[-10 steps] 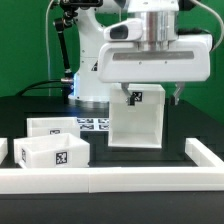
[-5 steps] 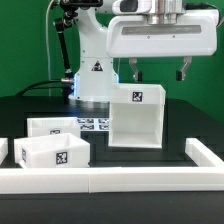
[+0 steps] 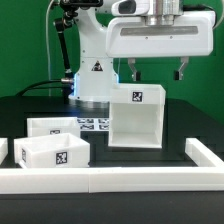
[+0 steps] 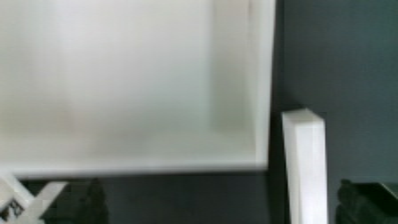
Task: Assemble drawer
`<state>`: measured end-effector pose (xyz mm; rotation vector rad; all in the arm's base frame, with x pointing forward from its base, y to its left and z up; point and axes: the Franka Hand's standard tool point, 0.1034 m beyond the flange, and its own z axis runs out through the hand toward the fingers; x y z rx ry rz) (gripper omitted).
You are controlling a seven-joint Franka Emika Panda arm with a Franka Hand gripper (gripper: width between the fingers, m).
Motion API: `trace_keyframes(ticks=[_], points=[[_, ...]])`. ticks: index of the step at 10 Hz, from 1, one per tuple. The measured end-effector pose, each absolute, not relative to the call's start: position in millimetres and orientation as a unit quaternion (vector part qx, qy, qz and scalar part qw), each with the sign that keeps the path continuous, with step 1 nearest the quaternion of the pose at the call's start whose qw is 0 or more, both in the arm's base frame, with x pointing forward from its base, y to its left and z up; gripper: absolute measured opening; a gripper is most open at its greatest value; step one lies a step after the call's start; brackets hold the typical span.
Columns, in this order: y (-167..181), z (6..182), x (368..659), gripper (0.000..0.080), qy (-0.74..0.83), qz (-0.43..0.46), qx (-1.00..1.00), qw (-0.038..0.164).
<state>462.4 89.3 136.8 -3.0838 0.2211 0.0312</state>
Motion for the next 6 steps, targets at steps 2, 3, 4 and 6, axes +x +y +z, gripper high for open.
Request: trace_keyframes(ticks=[2, 3, 4, 6], points=[[100.1, 123.4, 442.9, 0.0649, 0.066, 0.004, -0.998, 0.024], [103.8, 118.5, 438.3, 0.0649, 0.062, 0.005, -0.998, 0.024], [108.3, 111.2, 435.8, 0.0649, 0.059, 0.002, -0.998, 0.025], [113.0, 99.7, 428.0, 0.0649, 0.055, 0.001, -0.998, 0.025]])
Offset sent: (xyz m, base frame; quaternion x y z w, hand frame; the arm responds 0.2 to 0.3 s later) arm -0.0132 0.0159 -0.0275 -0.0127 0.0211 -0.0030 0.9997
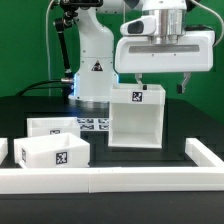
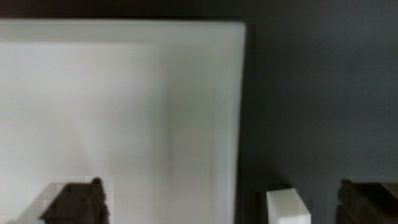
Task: Assemble drawer
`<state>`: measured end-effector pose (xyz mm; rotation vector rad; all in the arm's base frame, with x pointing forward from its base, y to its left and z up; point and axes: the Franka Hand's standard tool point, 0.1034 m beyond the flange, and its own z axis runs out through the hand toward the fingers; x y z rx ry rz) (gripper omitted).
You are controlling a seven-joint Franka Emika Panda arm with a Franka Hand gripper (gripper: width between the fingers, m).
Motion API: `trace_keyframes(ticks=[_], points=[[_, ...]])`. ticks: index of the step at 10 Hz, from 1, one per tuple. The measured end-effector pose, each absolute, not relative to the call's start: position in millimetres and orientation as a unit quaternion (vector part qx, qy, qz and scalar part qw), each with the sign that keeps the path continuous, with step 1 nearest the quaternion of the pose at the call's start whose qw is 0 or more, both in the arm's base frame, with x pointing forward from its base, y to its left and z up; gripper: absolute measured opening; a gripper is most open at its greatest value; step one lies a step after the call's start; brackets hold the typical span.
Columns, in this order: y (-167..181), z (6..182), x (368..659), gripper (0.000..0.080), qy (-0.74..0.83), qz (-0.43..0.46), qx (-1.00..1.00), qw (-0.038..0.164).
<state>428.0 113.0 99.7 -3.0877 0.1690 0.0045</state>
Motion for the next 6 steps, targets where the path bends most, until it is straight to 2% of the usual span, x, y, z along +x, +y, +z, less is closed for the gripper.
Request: trace_keyframes(ticks=[1, 2, 3, 4, 5, 6], points=[[112.8, 95.6, 426.1, 0.0649, 0.055, 0.003, -0.998, 0.024], [112.8, 95.4, 426.6, 0.0597, 0.055, 0.002, -0.998, 0.025], [112.7, 95.2, 426.4, 0.0597, 0.054, 0.003, -0.998, 0.024], [112.7, 95.1, 426.3, 0.0420, 0.054, 0.003, -0.998, 0.025], [112.7, 95.1, 426.3, 0.0420, 0.054, 0.003, -0.998, 0.025], [112.7, 95.0, 426.3, 0.0238, 0.054, 0.003, -0.998, 0.025]])
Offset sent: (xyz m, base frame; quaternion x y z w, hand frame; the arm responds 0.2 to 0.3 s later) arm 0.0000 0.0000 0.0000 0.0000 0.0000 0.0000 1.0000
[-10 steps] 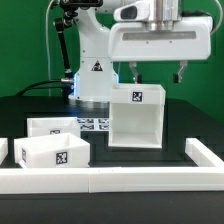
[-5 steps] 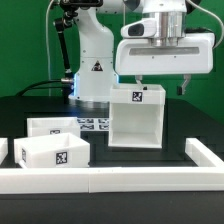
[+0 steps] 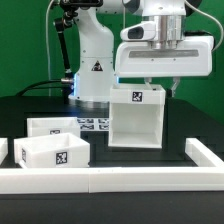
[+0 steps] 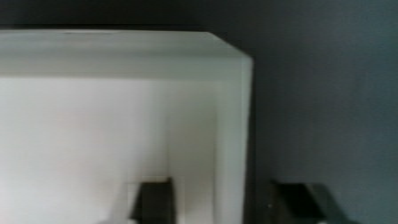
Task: Assemble drawer
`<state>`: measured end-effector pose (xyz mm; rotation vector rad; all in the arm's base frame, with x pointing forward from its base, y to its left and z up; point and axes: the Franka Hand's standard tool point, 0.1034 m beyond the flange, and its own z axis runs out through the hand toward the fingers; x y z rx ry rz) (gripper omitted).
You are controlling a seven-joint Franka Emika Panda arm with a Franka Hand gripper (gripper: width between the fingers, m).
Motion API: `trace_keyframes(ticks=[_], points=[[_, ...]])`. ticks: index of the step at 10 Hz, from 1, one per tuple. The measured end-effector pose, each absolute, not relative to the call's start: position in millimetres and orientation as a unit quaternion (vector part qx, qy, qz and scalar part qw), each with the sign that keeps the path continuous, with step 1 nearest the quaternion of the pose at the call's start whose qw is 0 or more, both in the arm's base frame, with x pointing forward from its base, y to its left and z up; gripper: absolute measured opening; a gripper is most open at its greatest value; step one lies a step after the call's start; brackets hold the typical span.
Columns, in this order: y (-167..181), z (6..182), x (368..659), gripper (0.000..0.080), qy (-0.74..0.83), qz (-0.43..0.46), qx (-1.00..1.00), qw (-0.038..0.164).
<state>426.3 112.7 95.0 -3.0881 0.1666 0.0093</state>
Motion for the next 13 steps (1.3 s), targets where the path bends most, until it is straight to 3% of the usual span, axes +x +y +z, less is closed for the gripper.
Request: trace_keyframes(ticks=[1, 2, 3, 9, 13], points=[[112.7, 95.0, 426.2, 0.0097, 0.054, 0.003, -0.998, 0.024], [112.7, 95.0, 426.3, 0.0097, 0.054, 0.003, -0.998, 0.025], [112.7, 95.1, 426.3, 0.0036, 0.054, 0.003, -0.998, 0.025], [110.8, 94.9, 428.9, 0.0036, 0.047, 0.002, -0.999, 0.026], [102.9, 95.4, 476.6, 0.0036, 0.049, -0.017, -0.998, 0.033]])
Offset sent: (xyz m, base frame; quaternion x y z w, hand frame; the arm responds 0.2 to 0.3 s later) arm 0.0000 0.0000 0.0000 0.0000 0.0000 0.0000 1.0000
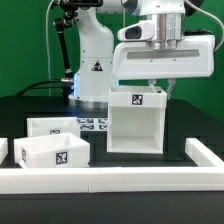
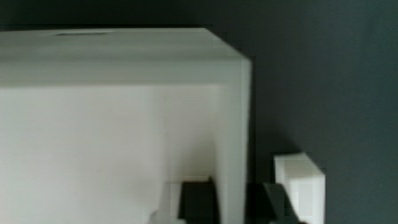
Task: Assemble drawer
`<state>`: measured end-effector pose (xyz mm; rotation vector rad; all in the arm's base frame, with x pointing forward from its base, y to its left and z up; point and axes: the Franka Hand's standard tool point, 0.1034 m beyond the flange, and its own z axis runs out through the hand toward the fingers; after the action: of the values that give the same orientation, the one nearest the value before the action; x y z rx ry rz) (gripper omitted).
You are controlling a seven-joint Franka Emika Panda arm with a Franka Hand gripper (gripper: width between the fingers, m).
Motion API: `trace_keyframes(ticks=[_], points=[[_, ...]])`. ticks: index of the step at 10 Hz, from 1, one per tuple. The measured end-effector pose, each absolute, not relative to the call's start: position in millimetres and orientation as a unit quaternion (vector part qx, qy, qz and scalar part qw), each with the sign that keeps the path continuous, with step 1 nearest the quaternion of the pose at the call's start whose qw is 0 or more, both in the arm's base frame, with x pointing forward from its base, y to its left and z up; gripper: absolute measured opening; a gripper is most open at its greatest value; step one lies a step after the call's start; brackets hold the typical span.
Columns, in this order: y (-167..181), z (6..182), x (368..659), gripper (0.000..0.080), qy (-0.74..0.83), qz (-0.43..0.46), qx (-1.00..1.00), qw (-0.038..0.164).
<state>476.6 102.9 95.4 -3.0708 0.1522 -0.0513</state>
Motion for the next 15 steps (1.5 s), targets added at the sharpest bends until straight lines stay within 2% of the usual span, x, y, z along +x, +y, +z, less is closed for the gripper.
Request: trace_keyframes(ticks=[4, 6, 10, 15], points=[[96.5, 96.2, 540.6, 0.0038, 0.057, -0.047, -0.996, 0.040], [90.5, 96.6, 560.4, 0.0038, 0.064, -0.057, -0.996, 0.040], [88.3, 97.7, 567.6, 0.0038, 0.086, -0.066, -0.993, 0.042], [92.6, 101.2, 570.5, 0.0038, 0.218, -0.066, -0.972, 0.058]])
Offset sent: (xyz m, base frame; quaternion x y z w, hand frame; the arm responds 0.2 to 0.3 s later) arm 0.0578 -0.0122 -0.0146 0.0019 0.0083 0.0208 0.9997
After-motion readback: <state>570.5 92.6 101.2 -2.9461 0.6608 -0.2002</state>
